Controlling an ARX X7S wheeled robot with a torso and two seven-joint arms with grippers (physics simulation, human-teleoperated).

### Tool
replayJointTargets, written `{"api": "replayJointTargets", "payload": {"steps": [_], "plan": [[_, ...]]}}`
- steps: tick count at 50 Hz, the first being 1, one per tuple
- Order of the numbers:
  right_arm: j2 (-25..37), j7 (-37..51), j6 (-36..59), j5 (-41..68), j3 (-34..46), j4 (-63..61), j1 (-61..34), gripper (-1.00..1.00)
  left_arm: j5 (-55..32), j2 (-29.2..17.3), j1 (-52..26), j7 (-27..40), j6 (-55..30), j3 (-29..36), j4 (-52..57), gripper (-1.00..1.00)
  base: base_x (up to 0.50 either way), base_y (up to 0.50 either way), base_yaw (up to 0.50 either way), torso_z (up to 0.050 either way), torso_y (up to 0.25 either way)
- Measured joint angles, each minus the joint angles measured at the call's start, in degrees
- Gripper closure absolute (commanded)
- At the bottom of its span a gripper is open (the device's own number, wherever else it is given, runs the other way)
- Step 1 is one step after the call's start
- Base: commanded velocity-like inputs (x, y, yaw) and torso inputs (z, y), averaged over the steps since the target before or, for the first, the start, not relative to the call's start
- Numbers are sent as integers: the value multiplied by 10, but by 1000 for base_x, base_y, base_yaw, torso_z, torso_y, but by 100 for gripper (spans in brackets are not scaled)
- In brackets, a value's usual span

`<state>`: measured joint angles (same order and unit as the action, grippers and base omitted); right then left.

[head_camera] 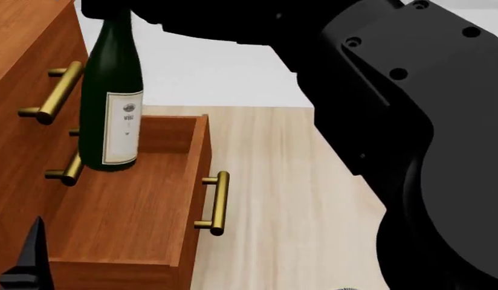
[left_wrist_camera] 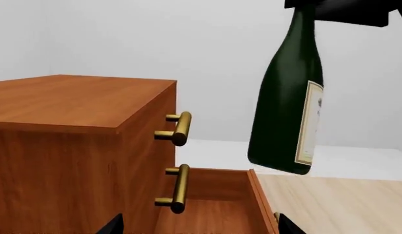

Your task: Put the wine bottle in the bottom drawer of the cabinet.

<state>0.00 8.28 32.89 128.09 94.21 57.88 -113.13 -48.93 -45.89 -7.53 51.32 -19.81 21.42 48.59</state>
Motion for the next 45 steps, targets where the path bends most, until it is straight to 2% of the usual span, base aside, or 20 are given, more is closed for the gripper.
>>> {"api": "replayJointTargets", "payload": {"steps": [28,45], "plan": [[0,-20,-10,6,2,2,-22,100,8,-2,0,-3,1,5,3,-100,0,0,0,0,-8],[0,-21,-1,13,4,4,-28,100,7,-6,-8,14,-11,6,16,-100,0,0,0,0,-229]]}}
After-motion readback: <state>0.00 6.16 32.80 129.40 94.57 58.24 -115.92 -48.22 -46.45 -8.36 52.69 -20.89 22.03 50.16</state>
